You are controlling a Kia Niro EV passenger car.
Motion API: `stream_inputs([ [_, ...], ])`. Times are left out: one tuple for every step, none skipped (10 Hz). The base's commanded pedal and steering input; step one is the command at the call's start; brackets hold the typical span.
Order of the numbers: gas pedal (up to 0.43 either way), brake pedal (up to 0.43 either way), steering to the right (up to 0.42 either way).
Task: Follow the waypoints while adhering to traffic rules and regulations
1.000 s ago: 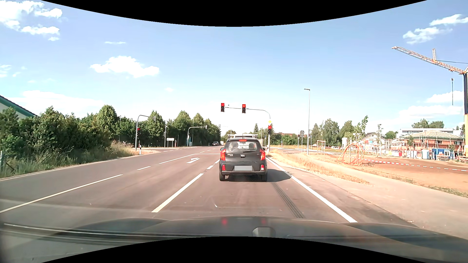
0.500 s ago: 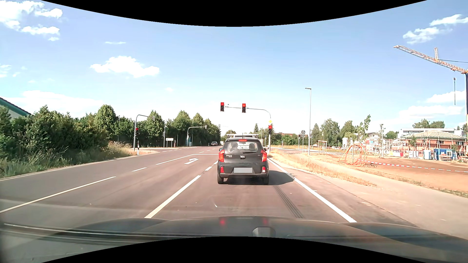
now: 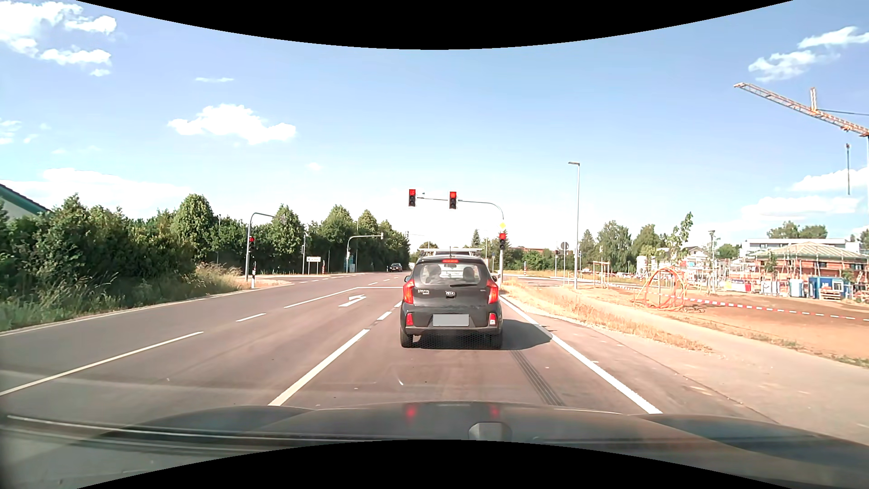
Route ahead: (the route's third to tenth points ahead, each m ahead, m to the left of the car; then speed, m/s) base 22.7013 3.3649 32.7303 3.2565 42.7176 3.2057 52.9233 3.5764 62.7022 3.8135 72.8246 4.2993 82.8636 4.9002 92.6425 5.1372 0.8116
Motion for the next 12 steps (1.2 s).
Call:
stream_inputs([
  [0.000, 0.110, 0.000],
  [0.000, 0.110, 0.000],
  [0.000, 0.128, 0.000],
  [0.000, 0.140, 0.000],
  [0.000, 0.134, 0.000],
  [0.000, 0.128, 0.000],
  [0.000, 0.128, 0.000],
  [0.000, 0.122, 0.000],
  [0.000, 0.116, 0.000],
  [0.000, 0.116, 0.000],
  [0.000, 0.116, 0.000],
  [0.000, 0.110, 0.000],
])
